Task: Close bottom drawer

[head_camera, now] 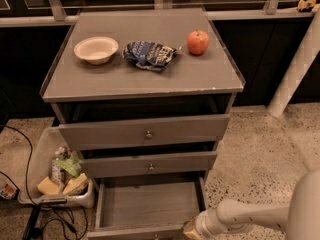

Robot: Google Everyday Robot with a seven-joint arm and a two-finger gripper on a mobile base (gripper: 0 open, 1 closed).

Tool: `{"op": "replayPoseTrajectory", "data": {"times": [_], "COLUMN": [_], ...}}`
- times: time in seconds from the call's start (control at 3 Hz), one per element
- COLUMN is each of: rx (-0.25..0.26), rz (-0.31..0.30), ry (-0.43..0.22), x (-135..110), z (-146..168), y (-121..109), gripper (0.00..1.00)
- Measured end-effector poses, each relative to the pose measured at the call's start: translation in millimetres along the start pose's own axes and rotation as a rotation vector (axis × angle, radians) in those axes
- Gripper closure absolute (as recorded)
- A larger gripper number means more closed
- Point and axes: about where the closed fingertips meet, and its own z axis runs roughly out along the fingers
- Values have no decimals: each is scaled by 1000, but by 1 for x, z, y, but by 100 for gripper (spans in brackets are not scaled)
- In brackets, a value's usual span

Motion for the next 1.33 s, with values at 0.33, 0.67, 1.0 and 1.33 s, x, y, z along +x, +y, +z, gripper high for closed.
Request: {"op": "replayPoseTrajectory", "data": {"times": [0.33,0.67,1.0,1.33], "rx": [46,72,94,93], "rz": [5,8,-10,-9], "ry": [14,14,9,9], "x": [18,35,49,50], "z": [25,50,72,74], "y": [-7,-13,-19,-18], "gripper": [100,100,100,82]}}
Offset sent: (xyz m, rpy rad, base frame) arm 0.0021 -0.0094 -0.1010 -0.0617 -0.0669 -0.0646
